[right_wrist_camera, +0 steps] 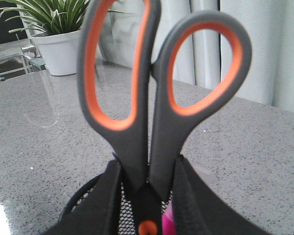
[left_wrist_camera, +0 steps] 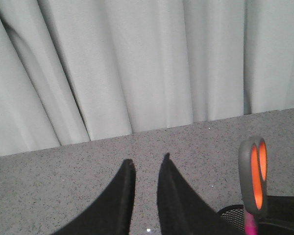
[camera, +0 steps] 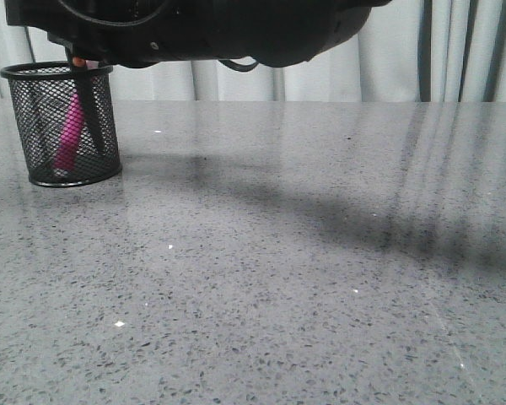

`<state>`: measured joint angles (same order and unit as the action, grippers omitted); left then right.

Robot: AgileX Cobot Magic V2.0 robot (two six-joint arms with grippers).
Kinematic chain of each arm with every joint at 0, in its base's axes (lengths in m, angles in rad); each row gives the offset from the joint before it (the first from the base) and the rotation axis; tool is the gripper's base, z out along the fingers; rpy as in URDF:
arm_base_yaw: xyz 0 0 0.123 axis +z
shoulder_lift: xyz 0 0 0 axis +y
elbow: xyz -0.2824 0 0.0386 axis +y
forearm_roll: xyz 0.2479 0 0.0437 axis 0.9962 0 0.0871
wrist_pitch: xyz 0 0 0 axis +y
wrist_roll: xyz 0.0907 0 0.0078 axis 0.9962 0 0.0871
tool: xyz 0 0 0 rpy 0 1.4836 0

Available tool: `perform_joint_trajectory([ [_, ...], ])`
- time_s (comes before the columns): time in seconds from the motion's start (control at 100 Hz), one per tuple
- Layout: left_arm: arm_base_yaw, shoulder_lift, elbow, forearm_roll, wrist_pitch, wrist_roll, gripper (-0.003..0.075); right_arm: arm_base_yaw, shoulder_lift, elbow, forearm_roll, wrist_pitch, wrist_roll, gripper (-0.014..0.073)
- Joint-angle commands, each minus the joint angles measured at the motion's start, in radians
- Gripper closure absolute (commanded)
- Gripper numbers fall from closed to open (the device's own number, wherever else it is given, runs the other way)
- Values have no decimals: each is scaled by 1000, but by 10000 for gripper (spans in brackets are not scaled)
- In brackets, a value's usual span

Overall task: Put pen and scissors into bin
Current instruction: 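Lower the scissors blades-first into the mesh cup and release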

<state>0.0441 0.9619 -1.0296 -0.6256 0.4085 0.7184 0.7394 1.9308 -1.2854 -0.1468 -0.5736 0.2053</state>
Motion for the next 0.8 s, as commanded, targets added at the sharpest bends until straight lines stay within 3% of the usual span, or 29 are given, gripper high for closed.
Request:
perform_joint_trajectory([
  [0.0,2,-16,-27,-18,-66,-11,625,1,-54,-24,-6,-86,-8,669],
  [0.29,2,-16,-27,-18,-66,-11,625,1,-54,-24,-64,-81,-8,650],
  [0.79,2,-16,-27,-18,-66,-11,625,1,-54,-24,-68,-59,-8,279],
])
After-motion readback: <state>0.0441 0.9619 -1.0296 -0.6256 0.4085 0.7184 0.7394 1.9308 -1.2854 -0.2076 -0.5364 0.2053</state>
